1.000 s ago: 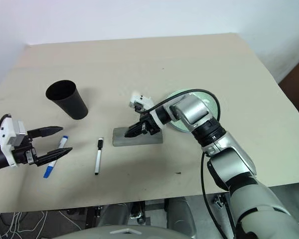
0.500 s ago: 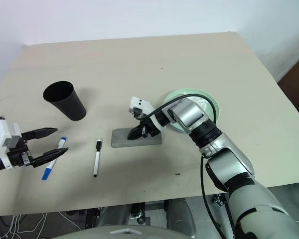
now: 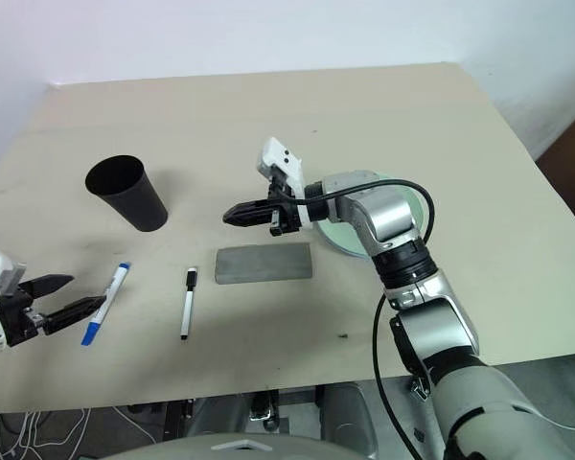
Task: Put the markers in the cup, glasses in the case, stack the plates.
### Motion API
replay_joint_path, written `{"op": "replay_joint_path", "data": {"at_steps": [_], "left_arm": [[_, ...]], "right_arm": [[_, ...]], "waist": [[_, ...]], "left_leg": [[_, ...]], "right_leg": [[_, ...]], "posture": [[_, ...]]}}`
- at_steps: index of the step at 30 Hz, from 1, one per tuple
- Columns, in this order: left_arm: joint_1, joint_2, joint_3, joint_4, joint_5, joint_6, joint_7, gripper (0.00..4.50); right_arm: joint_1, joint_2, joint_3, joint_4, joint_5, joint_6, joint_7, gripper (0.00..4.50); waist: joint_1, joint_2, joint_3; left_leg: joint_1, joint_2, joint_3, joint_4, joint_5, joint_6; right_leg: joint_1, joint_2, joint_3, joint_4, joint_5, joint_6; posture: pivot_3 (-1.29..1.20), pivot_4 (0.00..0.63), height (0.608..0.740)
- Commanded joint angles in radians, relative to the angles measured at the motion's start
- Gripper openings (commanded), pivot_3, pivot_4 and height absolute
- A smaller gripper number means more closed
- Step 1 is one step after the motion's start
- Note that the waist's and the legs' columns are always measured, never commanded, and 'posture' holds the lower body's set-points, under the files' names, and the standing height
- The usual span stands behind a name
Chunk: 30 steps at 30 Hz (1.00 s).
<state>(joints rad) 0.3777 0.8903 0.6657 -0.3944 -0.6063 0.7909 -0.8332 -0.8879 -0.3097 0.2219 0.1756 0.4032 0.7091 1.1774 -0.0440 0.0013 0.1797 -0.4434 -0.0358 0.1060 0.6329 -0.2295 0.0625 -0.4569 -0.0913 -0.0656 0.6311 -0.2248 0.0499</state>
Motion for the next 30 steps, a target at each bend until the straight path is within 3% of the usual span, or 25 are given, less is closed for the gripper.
{"op": "replay_joint_path", "data": {"at_steps": [1, 4, 7, 18, 30], "left_arm": [[0.006, -0.013, 0.030, -0.055, 0.007, 0.054, 0.066, 4.50], [0.000, -0.029, 0.023, -0.067, 0.008, 0.082, 0.104, 4.50], [-0.003, -0.047, 0.007, -0.081, 0.002, 0.107, 0.130, 4.50], [-0.049, -0.037, -0.041, -0.074, -0.015, 0.182, 0.153, 4.50], [-0.137, -0.050, -0.166, -0.075, 0.017, 0.274, 0.269, 4.50]], "right_arm": [[0.007, -0.002, -0.051, -0.067, 0.043, -0.017, -0.013, 0.04], [0.024, -0.004, -0.066, -0.093, 0.056, -0.024, -0.021, 0.04], [0.053, -0.001, -0.111, -0.122, 0.073, -0.069, -0.045, 0.63], [0.095, -0.045, -0.132, -0.157, 0.053, -0.163, -0.091, 4.48], [0.098, -0.035, -0.110, -0.077, -0.006, -0.232, -0.143, 4.48]], "waist": [[0.000, 0.000, 0.000], [0.000, 0.000, 0.000], [0.000, 0.000, 0.000], [0.000, 0.000, 0.000], [0.003, 0.000, 0.000]], "left_leg": [[0.000, 0.000, 0.000, 0.000, 0.000, 0.000], [0.000, 0.000, 0.000, 0.000, 0.000, 0.000], [0.000, 0.000, 0.000, 0.000, 0.000, -0.001], [0.000, 0.000, 0.000, 0.000, 0.001, -0.001], [0.001, 0.000, 0.000, 0.000, 0.001, -0.002]], "right_leg": [[0.000, 0.000, 0.000, 0.000, 0.000, 0.000], [0.000, 0.000, 0.000, 0.000, 0.000, 0.000], [0.000, 0.000, 0.000, 0.000, 0.000, 0.000], [0.000, 0.000, 0.000, 0.000, 0.000, 0.000], [0.001, 0.000, 0.000, 0.001, 0.000, 0.000]], "posture": [[0.00, 0.150, 0.740], [0.00, 0.150, 0.740], [0.00, 0.150, 0.740], [0.00, 0.150, 0.740], [0.00, 0.150, 0.740]]}}
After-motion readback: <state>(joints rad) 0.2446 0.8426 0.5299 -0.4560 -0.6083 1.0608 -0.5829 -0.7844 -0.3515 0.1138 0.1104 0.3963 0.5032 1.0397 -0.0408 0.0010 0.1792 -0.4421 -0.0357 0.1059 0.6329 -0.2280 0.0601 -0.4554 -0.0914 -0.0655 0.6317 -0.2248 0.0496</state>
